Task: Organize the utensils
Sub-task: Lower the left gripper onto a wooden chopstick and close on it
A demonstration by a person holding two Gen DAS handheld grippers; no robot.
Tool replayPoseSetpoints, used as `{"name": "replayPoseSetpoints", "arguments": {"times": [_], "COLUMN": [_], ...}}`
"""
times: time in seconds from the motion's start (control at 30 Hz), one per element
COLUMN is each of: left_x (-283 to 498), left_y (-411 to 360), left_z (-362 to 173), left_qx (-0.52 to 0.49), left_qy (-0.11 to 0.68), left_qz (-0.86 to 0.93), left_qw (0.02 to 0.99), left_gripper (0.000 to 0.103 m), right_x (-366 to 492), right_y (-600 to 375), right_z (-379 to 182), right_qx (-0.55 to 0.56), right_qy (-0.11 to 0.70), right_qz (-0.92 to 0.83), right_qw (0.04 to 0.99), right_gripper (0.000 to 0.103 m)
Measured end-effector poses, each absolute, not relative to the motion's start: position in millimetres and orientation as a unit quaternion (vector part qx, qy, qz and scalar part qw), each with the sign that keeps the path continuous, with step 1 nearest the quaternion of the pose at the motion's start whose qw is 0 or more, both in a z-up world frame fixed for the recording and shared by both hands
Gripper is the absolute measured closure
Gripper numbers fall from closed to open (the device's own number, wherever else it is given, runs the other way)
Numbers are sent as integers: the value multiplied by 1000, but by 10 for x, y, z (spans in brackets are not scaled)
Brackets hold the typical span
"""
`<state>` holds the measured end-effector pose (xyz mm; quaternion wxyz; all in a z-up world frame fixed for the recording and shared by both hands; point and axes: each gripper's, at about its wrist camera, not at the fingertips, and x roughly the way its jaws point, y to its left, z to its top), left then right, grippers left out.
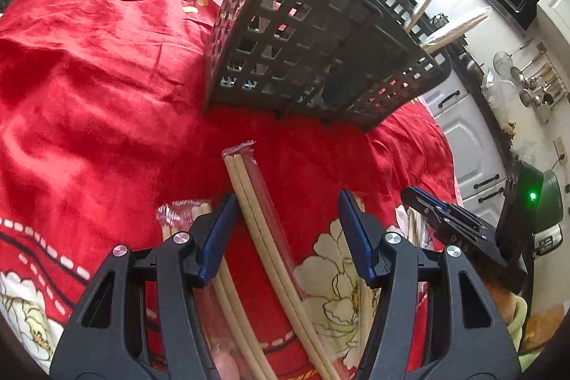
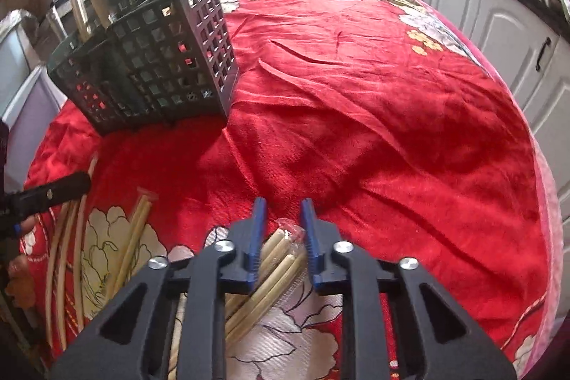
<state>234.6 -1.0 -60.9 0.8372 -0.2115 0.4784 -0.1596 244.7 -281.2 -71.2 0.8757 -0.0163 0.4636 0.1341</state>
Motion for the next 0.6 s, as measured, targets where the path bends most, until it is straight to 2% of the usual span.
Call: {"name": "replayPoseSetpoints", "arguments": {"times": [0.13,0.43,0.5,0.57,0.6], "left_x": [2415,2547,2577,2608,2624], "left_y": [3,-29,-50,-46,-39], "left_z": [-610,-621,-618,-628,-635], "left_qx": [-215,-208,-193,-179,-177], "left_qy": [480,484,484,485,486], "left_qz": [-154,-137,-125,-106,-102], "left_qw": [836,839,844,849,850], "left_gripper": [53,53,60,79,82], "right_x": [2500,2539,2514,2489,2470], "right_y": [-2794,-2781,-2775,-2756,-2740], "right_z": [-666,-422,-352,-285,-243], "right_qx": [-26,3,18,27,28], "right_qy": [469,445,435,426,421], "right_qz": [170,221,231,239,241], "right_qw": [866,867,870,872,874], "right_gripper": [99,101,101,101,101]}}
